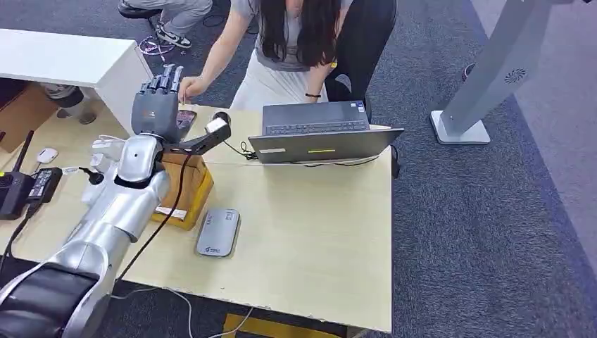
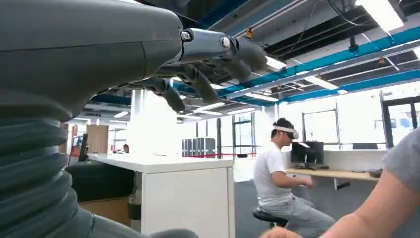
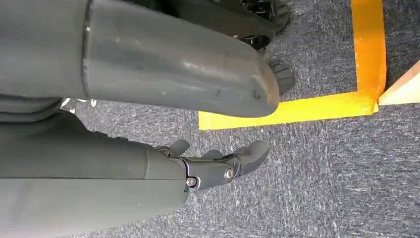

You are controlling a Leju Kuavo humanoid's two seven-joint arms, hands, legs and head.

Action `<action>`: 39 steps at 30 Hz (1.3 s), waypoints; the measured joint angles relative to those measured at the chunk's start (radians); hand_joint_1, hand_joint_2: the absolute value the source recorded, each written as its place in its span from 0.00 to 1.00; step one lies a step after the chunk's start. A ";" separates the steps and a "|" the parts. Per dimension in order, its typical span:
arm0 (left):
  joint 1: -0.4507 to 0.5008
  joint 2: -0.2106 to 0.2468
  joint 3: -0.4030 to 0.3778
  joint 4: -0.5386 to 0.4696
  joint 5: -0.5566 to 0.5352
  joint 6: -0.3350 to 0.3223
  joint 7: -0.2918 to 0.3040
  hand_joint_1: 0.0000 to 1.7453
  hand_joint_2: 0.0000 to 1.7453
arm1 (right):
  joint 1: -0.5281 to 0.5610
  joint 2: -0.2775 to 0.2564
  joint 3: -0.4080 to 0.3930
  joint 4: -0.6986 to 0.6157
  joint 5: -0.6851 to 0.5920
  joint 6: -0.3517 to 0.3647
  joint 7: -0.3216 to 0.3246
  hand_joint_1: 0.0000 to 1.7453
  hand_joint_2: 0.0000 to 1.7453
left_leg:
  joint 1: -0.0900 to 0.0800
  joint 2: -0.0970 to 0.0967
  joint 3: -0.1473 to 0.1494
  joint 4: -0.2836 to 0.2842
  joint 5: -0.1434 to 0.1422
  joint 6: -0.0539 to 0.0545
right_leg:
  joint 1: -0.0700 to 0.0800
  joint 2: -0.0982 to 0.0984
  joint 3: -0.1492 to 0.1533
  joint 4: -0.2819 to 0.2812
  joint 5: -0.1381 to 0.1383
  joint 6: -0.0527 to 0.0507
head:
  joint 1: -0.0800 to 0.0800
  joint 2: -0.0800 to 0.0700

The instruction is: Pass the card to the sensor for recognition and then transmit it.

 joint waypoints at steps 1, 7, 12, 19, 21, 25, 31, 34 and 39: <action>0.011 -0.001 0.000 -0.013 0.006 0.005 -0.011 0.00 1.00 | 0.001 0.000 0.000 0.000 0.000 0.000 -0.001 0.00 0.00 | 0.000 0.000 0.000 0.000 0.000 0.000 | 0.000 0.000 0.000 0.000 0.000 0.000 | -0.001 0.000; 0.170 -0.010 0.000 -0.246 0.072 0.005 -0.084 0.00 1.00 | 0.013 0.000 -0.010 0.000 -0.024 -0.001 -0.030 0.00 0.00 | 0.000 0.000 -0.001 0.000 -0.001 0.000 | 0.000 0.001 0.000 0.000 -0.001 0.000 | 0.000 0.000; 0.452 0.008 -0.003 -0.586 0.126 -0.017 -0.130 0.00 1.00 | 0.026 0.000 -0.052 0.001 -0.076 -0.005 -0.055 0.00 0.00 | 0.000 0.005 -0.001 0.000 -0.004 -0.001 | 0.000 0.004 -0.001 -0.001 -0.002 -0.001 | 0.000 0.000; 0.885 0.055 -0.003 -0.932 0.135 0.058 -0.186 0.00 1.00 | 0.036 0.000 -0.125 0.000 -0.118 -0.003 -0.085 0.00 0.00 | 0.000 0.005 0.000 0.000 -0.008 -0.001 | 0.000 0.004 -0.002 -0.001 -0.007 -0.001 | 0.000 0.000; 0.951 0.071 0.000 -0.975 0.142 0.055 -0.177 0.00 1.00 | 0.036 0.000 -0.139 0.000 -0.121 -0.003 -0.085 0.00 0.00 | 0.000 0.003 -0.001 0.000 -0.008 -0.001 | 0.000 0.002 -0.001 -0.001 -0.007 -0.001 | 0.000 0.000; 1.010 0.088 0.017 -1.019 0.145 0.001 -0.155 0.00 1.00 | 0.036 0.000 -0.155 0.000 -0.116 -0.002 -0.085 0.00 0.00 | 0.000 0.002 0.000 0.000 -0.007 -0.002 | 0.000 0.001 0.000 0.000 -0.007 -0.001 | 0.000 0.000; 1.033 0.103 0.067 -1.023 0.144 -0.053 -0.134 0.00 1.00 | 0.035 0.000 -0.166 0.000 -0.108 -0.001 -0.085 0.00 0.00 | 0.001 0.001 0.001 0.000 -0.006 -0.002 | 0.000 0.001 0.001 0.000 -0.006 -0.001 | 0.000 0.000; 1.032 0.108 0.085 -1.023 0.138 -0.123 -0.098 0.00 1.00 | 0.035 0.000 -0.169 0.000 -0.098 0.002 -0.084 0.00 0.00 | 0.000 0.001 0.001 0.000 -0.006 -0.002 | 0.000 0.001 0.001 0.000 -0.006 -0.001 | 0.000 0.000; 0.966 0.117 0.136 -0.969 0.148 -0.208 -0.066 0.00 1.00 | 0.033 0.000 -0.169 0.000 -0.069 0.008 -0.074 0.00 0.00 | 0.001 0.000 0.001 0.000 -0.006 -0.002 | 0.000 0.000 0.001 0.000 -0.006 -0.002 | 0.000 0.000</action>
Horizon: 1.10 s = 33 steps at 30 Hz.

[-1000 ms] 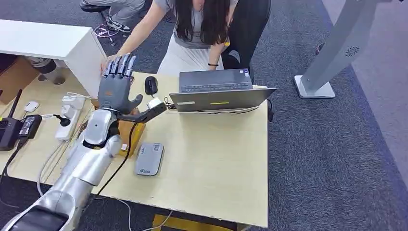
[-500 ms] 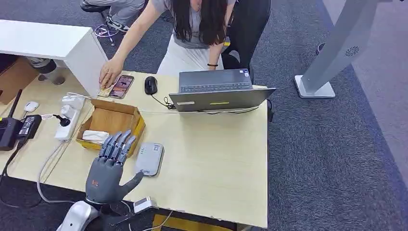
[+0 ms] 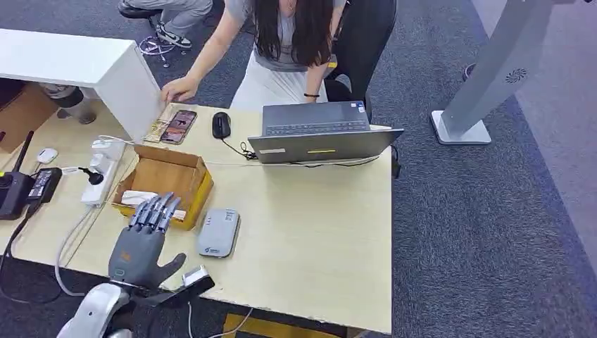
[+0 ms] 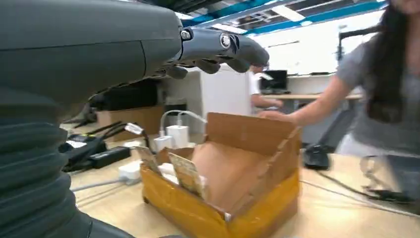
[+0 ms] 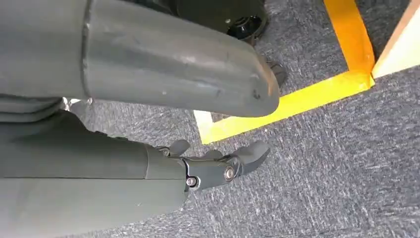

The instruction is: Pass the card to the sensor for recognition and then transmit it.

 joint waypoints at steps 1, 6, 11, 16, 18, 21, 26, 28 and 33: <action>-0.016 0.001 0.010 0.017 0.001 -0.007 0.003 0.00 1.00 | 0.000 0.000 0.000 0.000 0.000 0.001 0.000 0.00 0.00 | 0.000 0.000 0.000 0.000 0.000 0.000 | 0.000 0.000 0.000 0.000 0.000 0.000 | 0.000 0.000; -0.054 0.004 0.034 0.059 0.002 -0.023 0.003 0.00 1.00 | 0.000 0.000 0.000 0.000 0.008 0.004 0.002 0.00 0.00 | 0.000 0.000 0.000 0.000 0.000 0.000 | 0.000 0.000 0.000 0.000 0.000 0.000 | 0.000 0.000; -0.116 0.004 0.046 0.113 0.006 -0.062 0.004 0.00 1.00 | -0.002 0.000 0.000 0.000 0.022 0.011 0.002 0.00 0.00 | 0.000 0.000 0.000 0.000 0.000 0.000 | 0.000 0.000 0.000 0.000 0.000 0.000 | 0.000 0.000; -0.178 0.003 0.046 0.169 0.008 -0.086 0.004 0.00 1.00 | -0.003 0.000 0.000 0.000 0.031 0.011 0.009 0.00 0.00 | 0.000 0.000 0.000 0.000 0.000 0.000 | 0.000 0.000 0.000 0.000 0.000 0.000 | 0.000 0.000; -0.194 0.003 0.046 0.188 0.008 -0.091 0.006 0.00 1.00 | -0.003 0.000 0.000 0.000 0.033 0.011 0.013 0.00 0.00 | 0.000 0.000 0.000 0.000 0.000 0.000 | 0.000 0.000 0.000 0.000 0.000 0.000 | 0.000 0.000; -0.211 0.003 0.046 0.214 0.008 -0.095 0.018 0.00 1.00 | -0.003 0.000 0.000 0.000 0.036 0.011 0.014 0.00 0.00 | 0.000 0.000 0.000 0.000 0.000 0.000 | 0.000 0.000 0.000 0.000 0.000 0.000 | 0.000 0.000; -0.219 0.003 0.046 0.238 0.000 -0.099 0.034 0.00 1.00 | -0.003 0.000 0.000 0.000 0.045 0.010 0.017 0.00 0.00 | 0.000 0.000 0.000 0.000 0.000 0.000 | 0.000 0.000 0.000 0.000 0.000 0.000 | 0.000 0.000; -0.222 0.004 0.046 0.249 -0.001 -0.099 0.045 0.00 1.00 | -0.003 0.000 0.000 0.000 0.052 0.010 0.017 0.00 0.00 | 0.000 0.000 0.000 0.000 0.000 0.000 | 0.000 0.000 0.000 0.000 0.000 0.000 | 0.000 0.000; -0.224 0.008 0.051 0.280 -0.005 -0.099 0.056 0.00 1.00 | -0.003 0.000 0.000 0.000 0.066 0.006 0.023 0.00 0.00 | 0.000 0.000 0.000 0.000 0.000 0.000 | 0.000 0.000 0.000 0.000 0.000 0.000 | 0.000 0.000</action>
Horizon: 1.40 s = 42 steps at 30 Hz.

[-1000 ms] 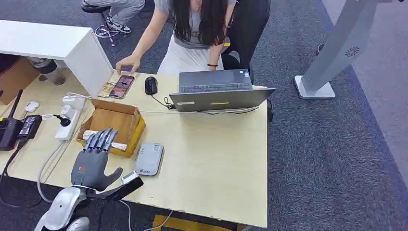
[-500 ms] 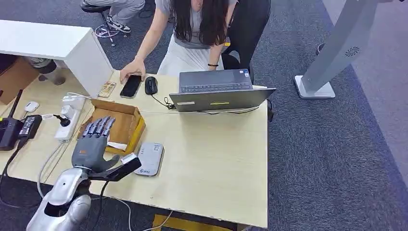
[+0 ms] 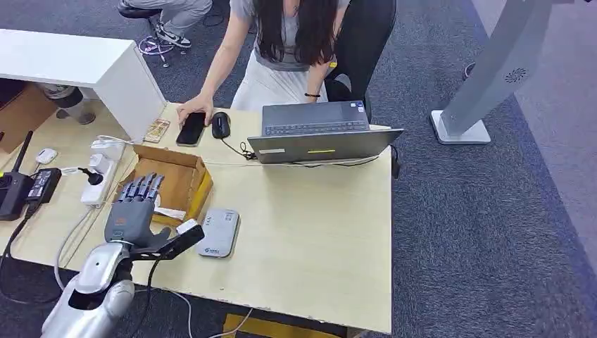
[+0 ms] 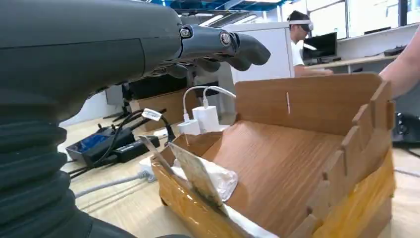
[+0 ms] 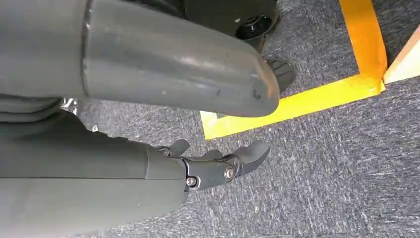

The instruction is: Pass the card to the sensor for recognition and then transmit it.

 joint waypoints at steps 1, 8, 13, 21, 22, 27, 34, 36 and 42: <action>0.000 0.000 0.003 0.005 -0.001 0.000 0.000 0.00 1.00 | 0.000 0.000 0.000 0.000 0.001 0.000 0.000 0.00 0.00 | 0.000 0.000 0.000 0.000 0.000 0.000 | 0.000 0.000 0.000 0.000 0.000 0.000 | 0.000 0.000; -0.006 0.002 0.023 0.040 -0.005 0.003 0.010 0.00 1.00 | 0.000 0.000 0.000 0.000 0.011 -0.002 0.003 0.00 0.00 | 0.000 0.000 0.000 0.000 0.000 0.000 | 0.000 0.000 0.000 0.000 0.000 0.000 | 0.000 0.000; -0.006 0.002 0.031 0.053 -0.005 0.003 0.012 0.00 1.00 | -0.001 0.000 0.000 0.000 0.013 -0.002 0.003 0.00 0.00 | 0.000 0.000 0.000 0.000 0.000 0.000 | 0.000 0.000 0.000 0.000 0.000 0.000 | 0.000 0.000; -0.007 0.002 0.039 0.060 -0.005 0.003 0.012 0.00 1.00 | -0.001 0.000 0.000 0.000 0.016 -0.001 0.003 0.00 0.00 | 0.000 0.000 0.000 0.000 0.000 0.000 | 0.000 0.000 0.000 0.000 0.000 0.000 | 0.000 0.000; -0.007 0.002 0.039 0.061 -0.005 0.003 0.012 0.00 1.00 | -0.001 0.000 0.000 0.000 0.017 -0.001 0.003 0.00 0.00 | 0.000 0.000 0.000 0.000 0.000 0.000 | 0.000 0.000 0.000 0.000 0.000 0.000 | 0.000 0.000; -0.010 0.002 0.045 0.072 -0.004 0.003 0.012 0.00 1.00 | -0.001 0.000 0.000 0.000 0.021 -0.002 0.006 0.00 0.00 | 0.000 0.000 0.000 0.000 0.000 0.000 | 0.000 0.000 0.000 0.000 0.000 0.000 | 0.000 0.000; -0.017 0.002 0.049 0.088 -0.007 0.002 0.012 1.00 1.00 | -0.001 0.000 0.000 0.000 0.026 -0.002 0.010 0.00 0.00 | 0.000 0.000 0.000 0.000 0.000 0.000 | 0.000 0.000 0.000 0.000 0.000 0.000 | 0.000 0.000; -0.019 0.002 0.049 0.092 -0.008 0.001 0.012 1.00 1.00 | -0.001 0.000 0.000 0.000 0.029 -0.002 0.011 0.00 0.00 | 0.000 0.000 0.000 0.000 0.000 0.000 | 0.000 0.000 0.000 0.000 0.000 0.000 | 0.000 0.000; -0.027 0.002 0.049 0.102 -0.005 0.001 0.012 1.00 1.00 | 0.000 0.000 0.000 0.000 0.029 -0.002 0.012 0.00 0.00 | 0.000 0.000 0.000 0.000 0.000 0.000 | 0.000 0.000 0.000 0.000 0.000 0.000 | 0.000 0.000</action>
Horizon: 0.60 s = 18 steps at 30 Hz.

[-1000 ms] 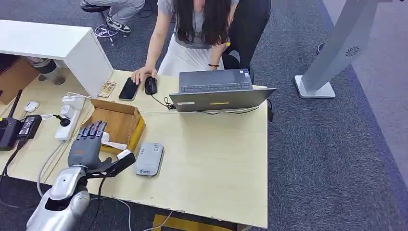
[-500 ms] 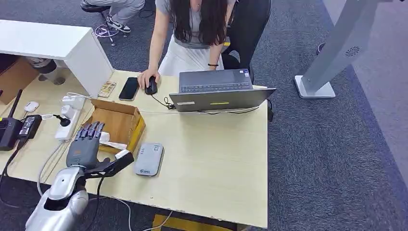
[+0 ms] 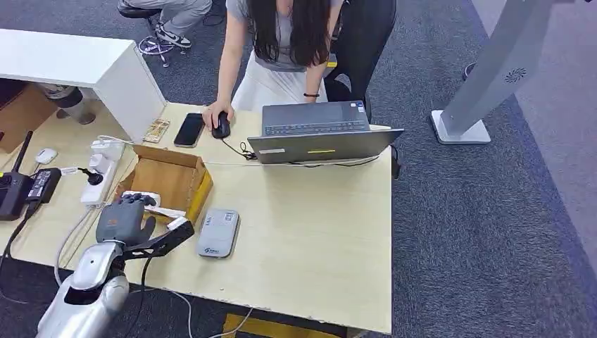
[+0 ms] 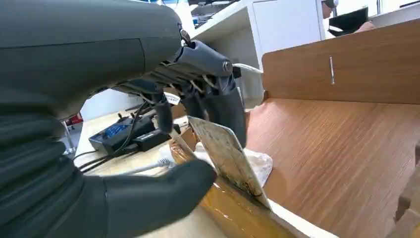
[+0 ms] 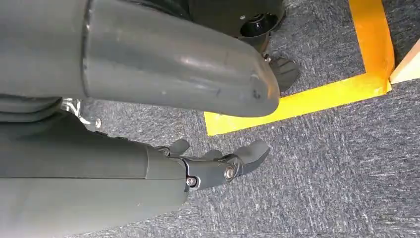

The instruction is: Pass the card to the sensor for recognition and then transmit it.

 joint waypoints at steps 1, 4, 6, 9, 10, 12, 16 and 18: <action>-0.001 0.000 0.000 0.002 0.000 0.000 0.000 1.00 1.00 | 0.000 0.000 0.000 0.000 0.000 0.000 0.000 0.00 0.00 | 0.000 0.000 0.000 0.000 0.000 0.000 | 0.000 0.000 0.000 0.000 0.000 0.000 | 0.000 0.000; -0.007 0.000 0.000 0.002 0.003 -0.004 0.000 1.00 1.00 | 0.000 0.000 0.000 0.000 0.001 0.000 0.000 0.00 0.00 | 0.000 0.000 0.000 0.000 0.000 0.000 | 0.000 0.000 0.000 0.000 0.000 0.000 | 0.000 0.000; -0.010 0.000 0.000 0.002 0.006 -0.006 0.000 1.00 1.00 | 0.000 0.000 0.000 0.000 0.003 0.000 0.000 0.00 0.00 | 0.000 0.000 0.000 0.000 0.000 0.000 | 0.000 0.000 0.000 0.000 0.000 0.000 | 0.000 0.000; -0.012 0.000 0.000 0.002 0.006 -0.007 -0.001 1.00 1.00 | 0.000 0.000 0.000 0.000 0.004 0.000 0.000 0.00 0.00 | 0.000 0.000 0.000 0.000 0.000 0.000 | 0.000 0.000 0.000 0.000 0.000 0.000 | 0.000 0.000; -0.012 0.000 0.000 0.002 0.007 -0.007 -0.001 1.00 1.00 | 0.000 0.000 0.000 0.000 0.004 0.000 0.000 0.00 0.00 | 0.000 0.000 0.000 0.000 0.000 0.000 | 0.000 0.000 0.000 0.000 0.000 0.000 | 0.000 0.000; -0.013 0.000 0.000 0.002 0.009 -0.008 -0.001 1.00 1.00 | 0.000 0.000 0.000 0.000 0.007 0.000 0.000 0.00 0.00 | 0.000 0.000 0.000 0.000 0.000 0.000 | 0.000 0.000 0.000 0.000 0.000 0.000 | 0.000 0.000; -0.017 0.000 0.000 0.002 0.012 -0.009 -0.001 1.00 1.00 | 0.000 0.000 0.000 0.000 0.008 0.000 0.000 0.00 0.00 | 0.000 0.000 0.000 0.000 0.000 0.000 | 0.000 0.000 0.000 0.000 0.000 0.000 | 0.000 0.000; -0.027 0.000 0.000 0.003 0.014 -0.011 -0.004 1.00 1.00 | 0.000 0.000 0.000 0.000 0.010 0.000 0.000 0.00 0.00 | 0.000 0.000 0.000 0.000 0.000 0.000 | 0.000 0.000 0.000 0.000 0.000 0.000 | 0.000 0.000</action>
